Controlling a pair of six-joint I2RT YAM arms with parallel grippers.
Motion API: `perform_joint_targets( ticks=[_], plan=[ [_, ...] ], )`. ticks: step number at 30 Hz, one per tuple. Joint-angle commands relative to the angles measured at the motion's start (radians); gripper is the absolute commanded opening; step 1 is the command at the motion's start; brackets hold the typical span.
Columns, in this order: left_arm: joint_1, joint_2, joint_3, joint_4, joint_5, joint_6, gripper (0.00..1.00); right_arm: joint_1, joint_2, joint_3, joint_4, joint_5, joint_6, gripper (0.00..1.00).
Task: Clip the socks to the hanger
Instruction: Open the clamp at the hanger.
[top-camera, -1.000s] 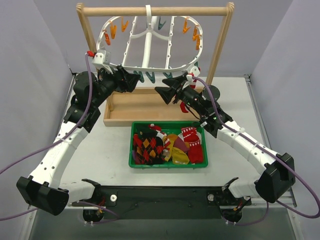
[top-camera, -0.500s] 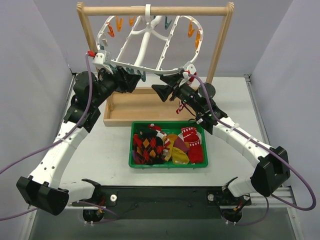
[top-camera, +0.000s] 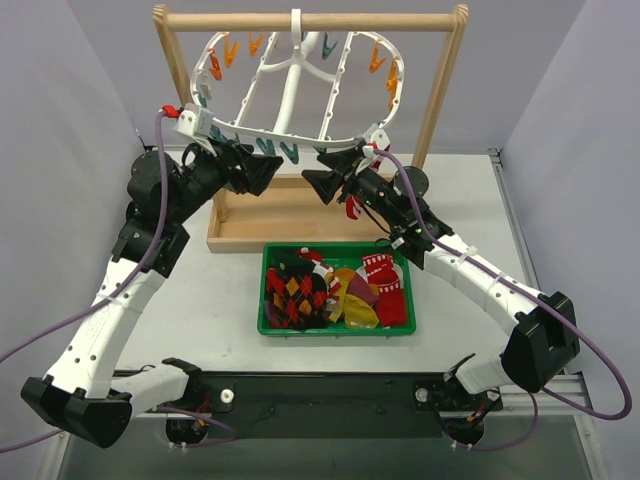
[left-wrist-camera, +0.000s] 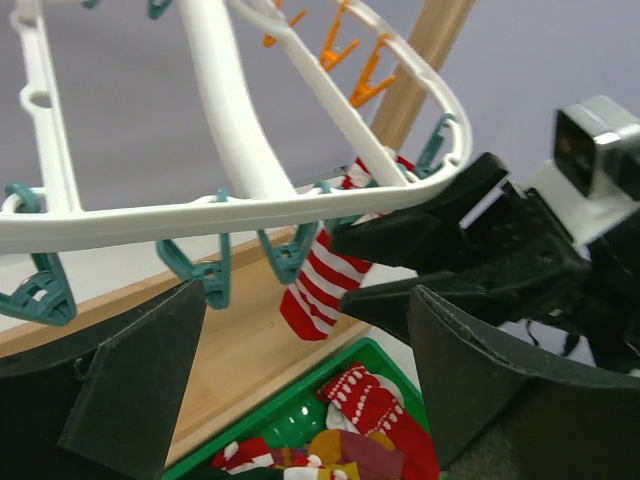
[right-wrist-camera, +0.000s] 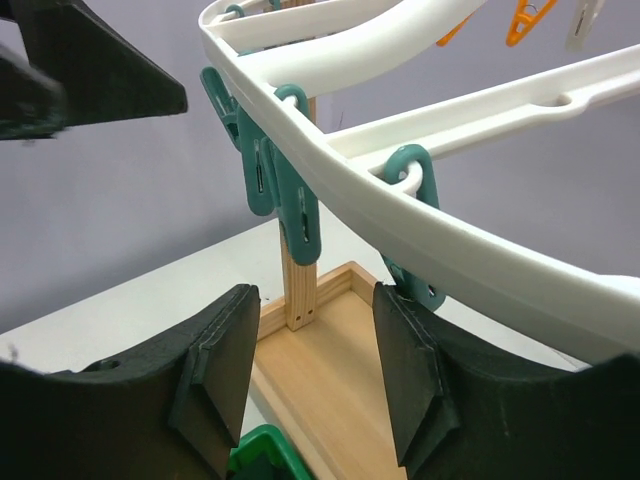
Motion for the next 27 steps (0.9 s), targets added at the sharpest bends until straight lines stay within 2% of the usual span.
perform_joint_targets(
  ticks=[1, 4, 8, 15, 27],
  plan=[
    [-0.001, -0.041, 0.010, 0.040, 0.178, -0.050, 0.93, 0.005, -0.034, 0.035, 0.083, -0.033, -0.018, 0.48],
    [-0.004, -0.041, -0.011, 0.112, 0.268, -0.130, 0.95, 0.005, -0.032, 0.038, 0.077, -0.037, -0.015, 0.47],
    [-0.049, -0.029, -0.042, 0.194, 0.314, -0.207, 0.97, 0.006, -0.037, 0.038, 0.065, -0.045, -0.016, 0.45],
    [-0.098, 0.054, -0.020, 0.208, 0.273, -0.187, 0.97, 0.009, -0.041, 0.037, 0.050, -0.050, -0.019, 0.41],
    [-0.098, 0.132, 0.039, 0.195, 0.100, -0.118, 0.97, 0.015, -0.046, 0.051, 0.024, -0.057, -0.027, 0.40]
  ],
)
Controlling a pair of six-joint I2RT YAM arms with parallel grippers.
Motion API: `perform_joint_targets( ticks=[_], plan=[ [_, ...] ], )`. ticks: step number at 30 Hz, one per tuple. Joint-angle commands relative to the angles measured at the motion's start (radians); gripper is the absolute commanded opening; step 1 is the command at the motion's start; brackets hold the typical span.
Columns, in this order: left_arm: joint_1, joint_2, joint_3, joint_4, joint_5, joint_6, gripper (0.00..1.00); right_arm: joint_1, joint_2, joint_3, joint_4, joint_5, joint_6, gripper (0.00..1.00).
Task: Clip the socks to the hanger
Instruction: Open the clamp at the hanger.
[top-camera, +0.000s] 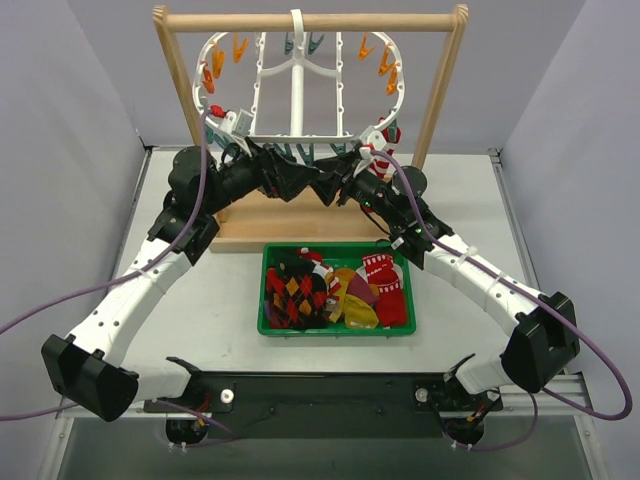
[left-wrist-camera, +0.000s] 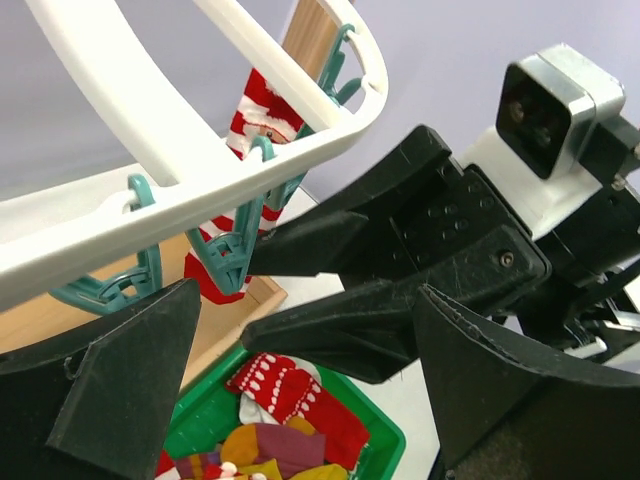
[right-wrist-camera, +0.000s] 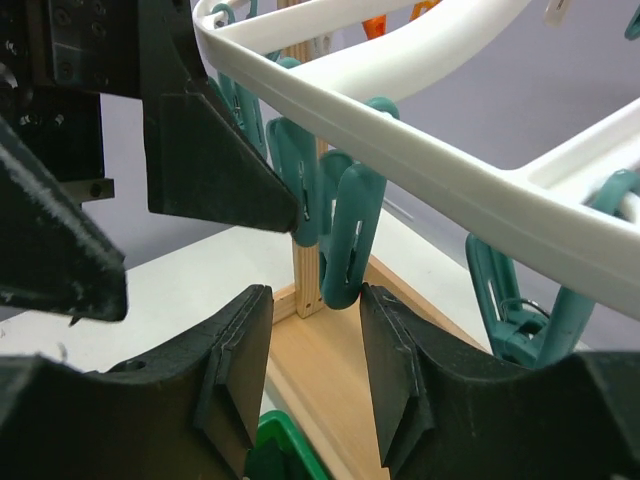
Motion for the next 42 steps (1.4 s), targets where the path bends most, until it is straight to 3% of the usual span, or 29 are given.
perform_joint_targets(
  ticks=[1, 14, 20, 42],
  plan=[
    [-0.002, 0.010, 0.081, 0.039, -0.075, 0.036, 0.97, 0.008, -0.045, 0.046, 0.056, -0.035, -0.022, 0.40],
    [-0.002, 0.048, 0.105, 0.040, -0.107, 0.070, 0.97, 0.010, -0.061, 0.033, 0.052, -0.023, -0.037, 0.38],
    [-0.002, 0.036, 0.098, 0.036, -0.114, 0.074, 0.97, -0.002, -0.050, 0.028, 0.090, 0.008, -0.040, 0.50],
    [0.000, -0.018, 0.062, 0.022, -0.114, 0.067, 0.97, -0.011, 0.097, 0.091, 0.263, 0.047, -0.019, 0.52]
  ],
)
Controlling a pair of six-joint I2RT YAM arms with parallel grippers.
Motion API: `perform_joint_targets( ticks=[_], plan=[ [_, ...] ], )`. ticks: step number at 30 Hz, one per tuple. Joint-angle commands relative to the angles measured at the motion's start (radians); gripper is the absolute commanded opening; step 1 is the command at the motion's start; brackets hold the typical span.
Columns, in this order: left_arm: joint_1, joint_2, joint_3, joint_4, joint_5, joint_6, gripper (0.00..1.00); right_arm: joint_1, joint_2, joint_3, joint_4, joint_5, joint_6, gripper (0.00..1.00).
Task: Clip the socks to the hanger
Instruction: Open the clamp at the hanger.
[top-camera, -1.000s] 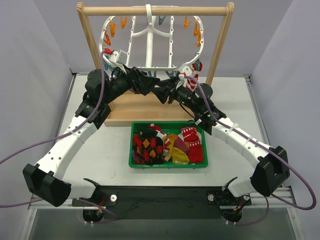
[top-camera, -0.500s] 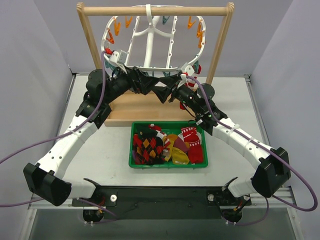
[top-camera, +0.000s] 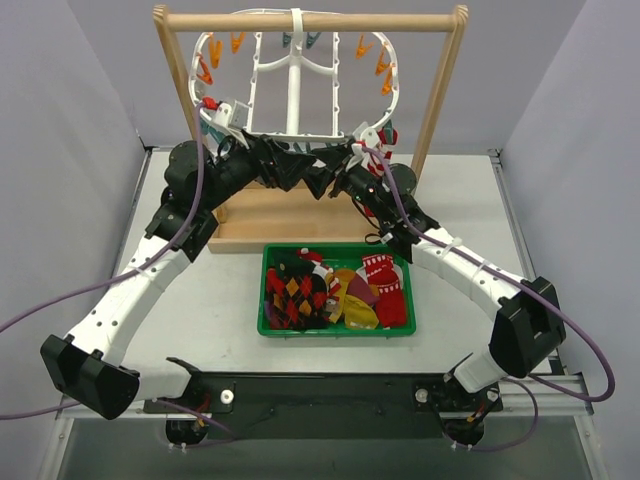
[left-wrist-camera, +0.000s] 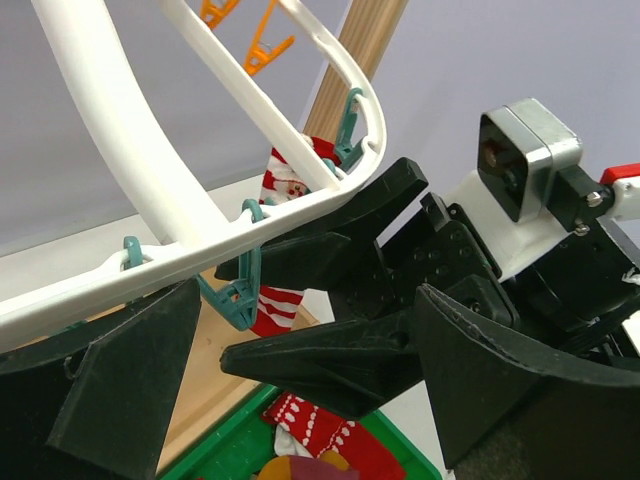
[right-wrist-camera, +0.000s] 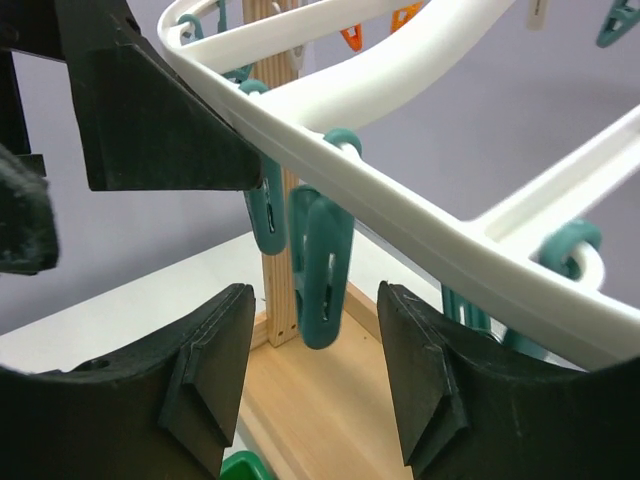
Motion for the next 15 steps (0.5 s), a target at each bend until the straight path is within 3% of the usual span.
perform_joint_targets(
  ticks=[1, 6, 10, 15],
  plan=[
    [0.000, -0.039, -0.001, 0.026, -0.010, 0.004, 0.97, -0.012, 0.017, 0.064, 0.170, -0.004, 0.005, 0.52],
    [0.000, -0.046, -0.002, 0.017, -0.008, 0.005, 0.97, -0.023, 0.029, 0.067, 0.210, -0.042, 0.054, 0.48],
    [0.002, -0.052, -0.008, 0.015, -0.013, 0.012, 0.97, -0.026, 0.030, 0.070, 0.207, -0.061, 0.069, 0.30],
    [0.005, -0.054, -0.011, 0.017, -0.013, 0.010, 0.97, -0.024, 0.018, 0.070, 0.185, -0.077, 0.077, 0.15]
  ],
)
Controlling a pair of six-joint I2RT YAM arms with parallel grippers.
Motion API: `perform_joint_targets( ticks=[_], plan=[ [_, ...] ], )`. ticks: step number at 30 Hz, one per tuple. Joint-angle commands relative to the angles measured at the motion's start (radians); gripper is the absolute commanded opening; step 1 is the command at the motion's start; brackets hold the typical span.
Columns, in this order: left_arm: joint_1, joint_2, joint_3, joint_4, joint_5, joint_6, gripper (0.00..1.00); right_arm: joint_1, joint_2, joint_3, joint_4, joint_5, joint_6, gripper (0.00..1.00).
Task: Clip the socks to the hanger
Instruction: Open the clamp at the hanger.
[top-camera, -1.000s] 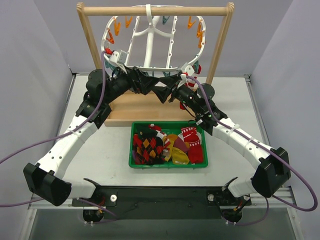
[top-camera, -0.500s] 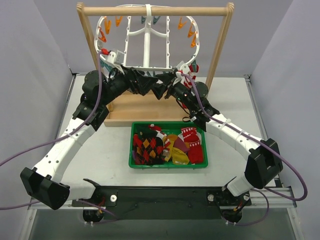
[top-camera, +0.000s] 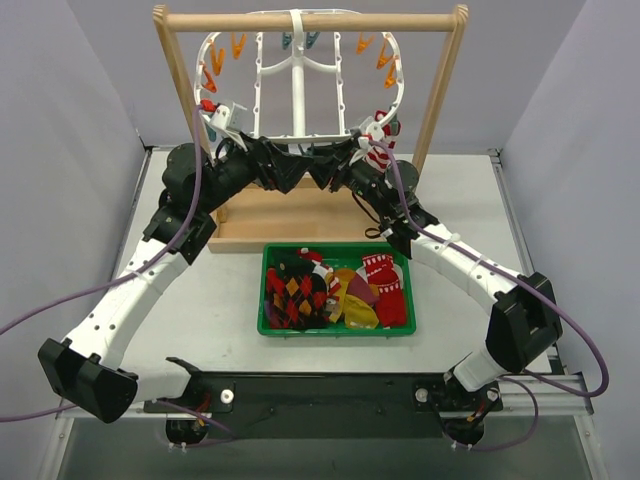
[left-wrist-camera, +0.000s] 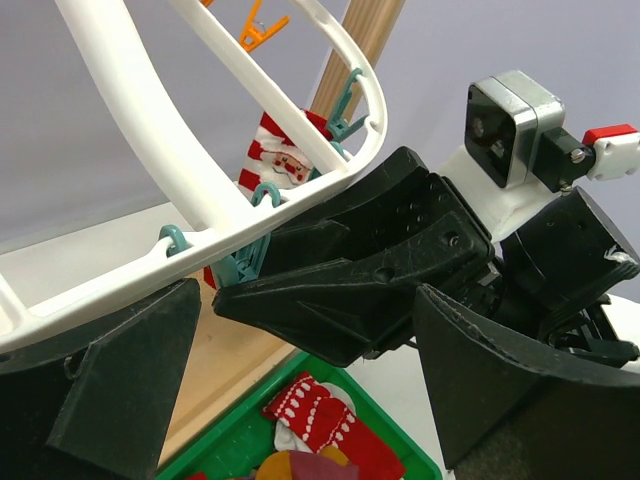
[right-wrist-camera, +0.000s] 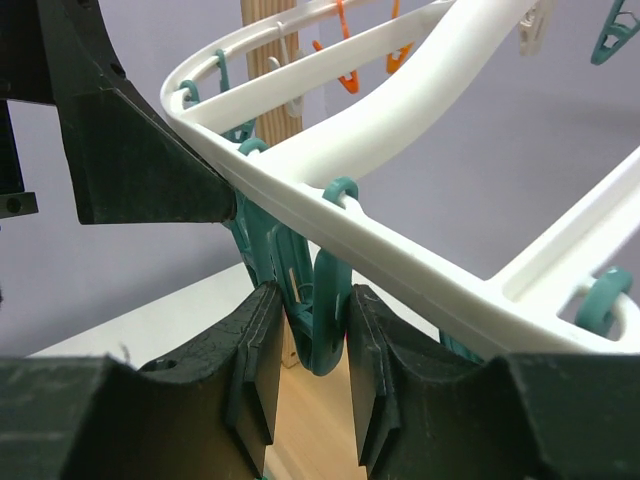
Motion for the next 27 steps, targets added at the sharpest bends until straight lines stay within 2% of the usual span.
perform_joint_targets(
  ticks=[1, 5, 15, 19, 27],
  plan=[
    [0.005, -0.032, 0.005, 0.020, -0.012, 0.007, 0.97, -0.002, -0.021, 0.046, 0.111, -0.051, 0.009, 0.10],
    [0.012, -0.038, 0.007, 0.024, -0.009, -0.008, 0.97, 0.010, -0.035, 0.033, 0.094, -0.048, 0.007, 0.00],
    [0.014, -0.050, 0.017, -0.006, 0.011, -0.053, 0.97, 0.079, -0.063, 0.038, 0.044, -0.029, -0.022, 0.00],
    [0.014, -0.040, 0.005, -0.006, 0.011, -0.036, 0.97, 0.089, -0.066, 0.038, 0.033, -0.013, -0.026, 0.03],
    [0.014, -0.064, -0.024, -0.053, -0.047, -0.013, 0.95, 0.098, -0.058, 0.065, 0.014, 0.013, -0.040, 0.04]
  ],
)
